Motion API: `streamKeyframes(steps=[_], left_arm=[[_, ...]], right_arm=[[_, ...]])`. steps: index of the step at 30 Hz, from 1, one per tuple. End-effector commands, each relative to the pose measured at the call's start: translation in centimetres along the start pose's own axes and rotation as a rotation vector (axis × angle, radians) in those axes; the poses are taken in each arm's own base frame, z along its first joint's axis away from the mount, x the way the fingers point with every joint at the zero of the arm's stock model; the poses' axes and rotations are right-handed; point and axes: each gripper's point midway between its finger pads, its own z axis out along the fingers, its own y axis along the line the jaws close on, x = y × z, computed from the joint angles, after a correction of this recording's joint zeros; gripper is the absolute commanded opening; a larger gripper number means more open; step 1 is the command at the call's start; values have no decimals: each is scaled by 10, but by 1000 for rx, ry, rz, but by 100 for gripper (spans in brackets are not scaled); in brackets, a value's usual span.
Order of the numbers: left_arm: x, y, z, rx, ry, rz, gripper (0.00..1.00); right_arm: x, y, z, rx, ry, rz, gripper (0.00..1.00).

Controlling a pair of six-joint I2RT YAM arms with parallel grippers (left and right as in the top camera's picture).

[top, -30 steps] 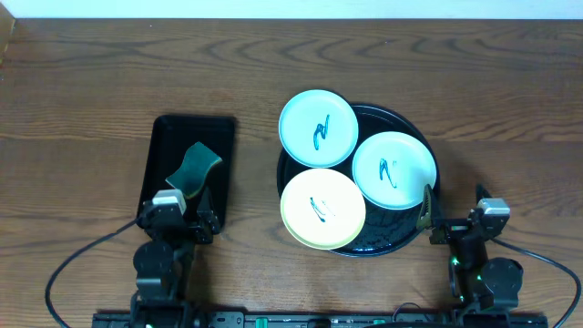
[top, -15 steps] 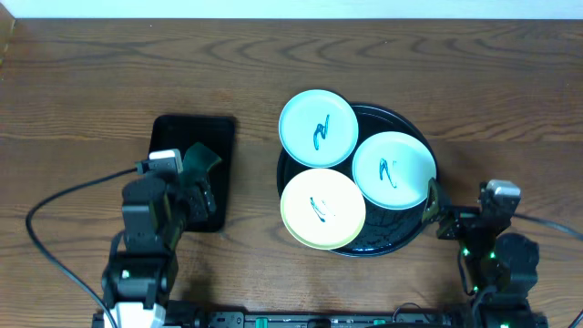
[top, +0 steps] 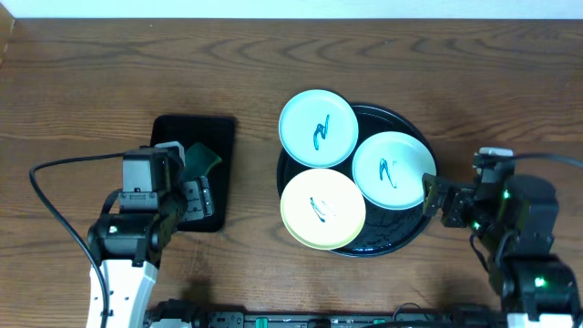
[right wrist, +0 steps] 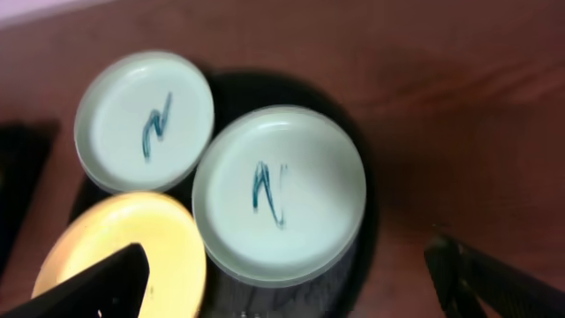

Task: Clean dirty plates on tray and stack at the side
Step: 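Move left gripper to the sponge and right gripper toward the yellow plate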

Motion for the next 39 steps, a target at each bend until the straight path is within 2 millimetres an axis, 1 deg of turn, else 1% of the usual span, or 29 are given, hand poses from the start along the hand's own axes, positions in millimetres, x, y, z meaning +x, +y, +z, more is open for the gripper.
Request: streamKeyframes(steps=[1, 4, 7, 9, 10, 11, 14, 17, 20, 22, 25, 29, 32, 35, 39], left_arm=[[-5, -2, -11, 14, -15, -6, 79], [-1, -18, -15, 110, -7, -4, 78], [1, -29, -17, 171, 0, -3, 78], [0, -30, -18, 176, -1, -3, 79], [0, -30, -18, 176, 0, -3, 78], [0, -30, -18, 176, -3, -3, 79], [-5, -30, -18, 179, -20, -1, 78], [-13, -32, -18, 184, -56, 3, 79], [-25, -27, -18, 155, -104, -5, 78], [-33, -17, -17, 92, -120, -30, 79], [-44, -9, -15, 35, -118, -32, 79], [-62, -8, -8, 4, -91, -27, 79], [-70, -9, 4, -3, -51, -28, 78], [-69, -7, 21, -20, 1, -28, 79], [-60, 4, 46, -94, 81, -26, 79]], right_arm=[[-12, 10, -7, -22, 46, -75, 99], [-14, 11, -10, -17, 100, -102, 99], [-23, 20, -15, -57, 98, -101, 99], [-26, 24, -16, -79, 87, -103, 99], [-33, 26, -16, -87, 59, -109, 99], [-35, 29, -16, -103, 50, -111, 99], [-39, 43, -18, -184, 30, -117, 99], [-41, 49, -18, -218, 26, -108, 99], [-41, 52, -15, -237, 42, -76, 98], [-36, 59, -12, -283, 71, -67, 96], [-29, 66, -8, -324, 118, -60, 94], [-17, 78, 3, -351, 185, -79, 93], [-4, 90, 15, -370, 254, -108, 93], [10, 99, 26, -386, 323, -129, 93], [29, 102, 46, -354, 423, -117, 94]])
